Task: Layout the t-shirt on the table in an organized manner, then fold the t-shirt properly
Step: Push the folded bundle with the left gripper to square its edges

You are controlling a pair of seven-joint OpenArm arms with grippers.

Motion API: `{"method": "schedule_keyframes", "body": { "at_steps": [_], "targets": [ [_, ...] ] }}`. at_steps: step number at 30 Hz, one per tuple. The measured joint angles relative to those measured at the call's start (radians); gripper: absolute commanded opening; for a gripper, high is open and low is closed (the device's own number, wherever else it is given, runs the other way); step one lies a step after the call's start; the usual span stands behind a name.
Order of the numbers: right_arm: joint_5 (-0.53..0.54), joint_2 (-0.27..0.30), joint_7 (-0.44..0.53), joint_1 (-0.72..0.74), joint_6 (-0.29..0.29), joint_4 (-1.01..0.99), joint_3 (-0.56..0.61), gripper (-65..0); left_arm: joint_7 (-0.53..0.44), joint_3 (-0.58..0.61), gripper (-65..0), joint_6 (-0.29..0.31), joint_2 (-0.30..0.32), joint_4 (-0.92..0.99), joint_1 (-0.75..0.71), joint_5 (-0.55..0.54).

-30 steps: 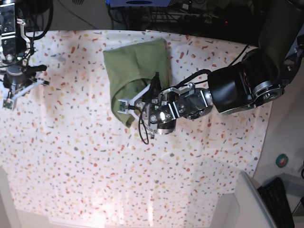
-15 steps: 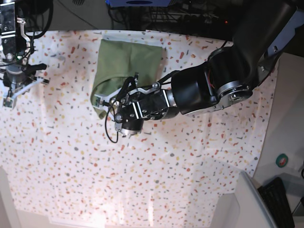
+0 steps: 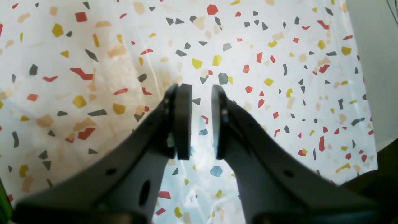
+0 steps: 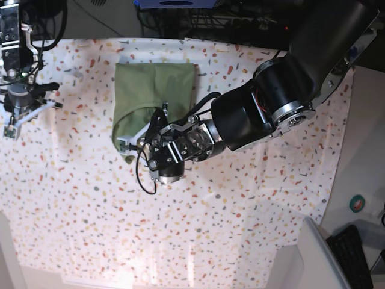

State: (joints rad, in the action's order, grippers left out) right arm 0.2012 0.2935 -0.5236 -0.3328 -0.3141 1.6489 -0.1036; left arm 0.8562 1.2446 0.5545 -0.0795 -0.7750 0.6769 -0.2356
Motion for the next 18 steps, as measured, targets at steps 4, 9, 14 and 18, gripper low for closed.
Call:
{"method": "schedule_keyframes", "body": {
  "at_steps": [4, 9, 14, 18],
  "targets": [
    [0.000, 0.000, 0.000, 0.000, 0.000, 0.000, 0.001, -53.7, 0.000, 0.001, -62.9, 0.000, -0.001, -0.001, 0.000, 0.000],
    [0.000, 0.000, 0.000, -0.003, 0.000, 0.000, 0.002, -53.7, 0.051, 0.002, -27.5, 0.000, 0.000, -0.019, 0.005, 0.004],
    [0.000, 0.000, 0.000, -0.006, 0.000, 0.000, 0.005, -53.7, 0.075, -0.002, -11.0, 0.000, -0.001, -0.108, 0.037, 0.010],
    [-0.004, -0.028, 0.000, -0.007, 0.000, 0.003, 0.005, -53.7, 0.089, -0.025, -11.0, 0.000, -0.004, -0.128, 0.057, 0.000]
  ]
}}
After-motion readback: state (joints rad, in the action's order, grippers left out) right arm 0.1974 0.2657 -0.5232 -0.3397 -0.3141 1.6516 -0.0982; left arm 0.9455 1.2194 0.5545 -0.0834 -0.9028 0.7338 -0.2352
